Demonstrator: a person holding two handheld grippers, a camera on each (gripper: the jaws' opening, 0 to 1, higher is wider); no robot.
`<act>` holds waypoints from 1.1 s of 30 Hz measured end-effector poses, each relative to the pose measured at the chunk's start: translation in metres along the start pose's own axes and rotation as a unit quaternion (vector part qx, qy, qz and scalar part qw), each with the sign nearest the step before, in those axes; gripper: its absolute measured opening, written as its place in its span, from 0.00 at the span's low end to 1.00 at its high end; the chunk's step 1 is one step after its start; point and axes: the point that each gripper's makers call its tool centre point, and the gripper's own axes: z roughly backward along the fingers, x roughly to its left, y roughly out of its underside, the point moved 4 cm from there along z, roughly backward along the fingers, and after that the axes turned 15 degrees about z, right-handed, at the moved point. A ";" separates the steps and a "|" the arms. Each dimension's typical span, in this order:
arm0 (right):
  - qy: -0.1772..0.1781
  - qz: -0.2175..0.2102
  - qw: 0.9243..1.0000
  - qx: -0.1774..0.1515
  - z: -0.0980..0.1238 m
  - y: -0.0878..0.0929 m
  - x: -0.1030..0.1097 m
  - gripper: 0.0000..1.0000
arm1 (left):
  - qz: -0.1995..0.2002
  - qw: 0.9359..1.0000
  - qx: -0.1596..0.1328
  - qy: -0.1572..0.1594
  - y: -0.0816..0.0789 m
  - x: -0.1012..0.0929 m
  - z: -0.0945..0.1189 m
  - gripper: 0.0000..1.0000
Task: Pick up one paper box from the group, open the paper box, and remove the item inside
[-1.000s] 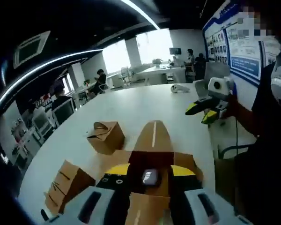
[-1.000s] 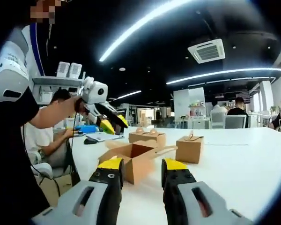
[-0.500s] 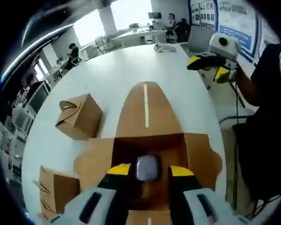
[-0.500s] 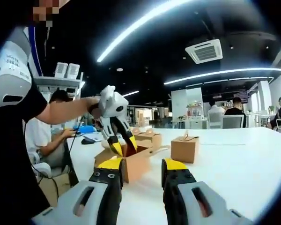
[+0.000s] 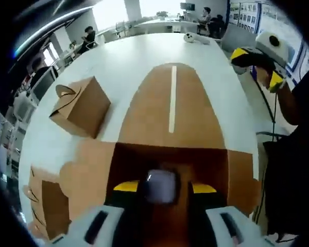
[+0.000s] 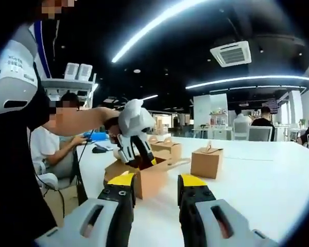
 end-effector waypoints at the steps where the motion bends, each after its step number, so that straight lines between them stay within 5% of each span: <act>1: 0.000 -0.008 1.000 0.001 -0.001 0.001 0.000 0.33 | 0.017 1.000 -0.006 0.004 0.000 -0.002 0.001 0.39; 5: -0.002 -0.018 1.000 0.009 -0.002 0.005 0.004 0.33 | 0.031 0.999 -0.002 -0.016 0.003 0.002 0.004 0.39; 13: -0.012 -0.054 0.998 -0.003 -0.002 0.006 0.006 0.33 | 0.074 0.997 0.003 0.007 0.010 0.003 0.001 0.40; 19: -0.011 -0.046 0.999 0.012 -0.002 0.012 0.005 0.33 | 0.095 0.991 0.034 0.089 0.018 -0.013 -0.009 0.34; 33: -0.013 -0.042 0.999 0.019 -0.001 0.012 0.003 0.33 | 0.097 0.987 0.021 0.124 0.012 -0.009 -0.013 0.33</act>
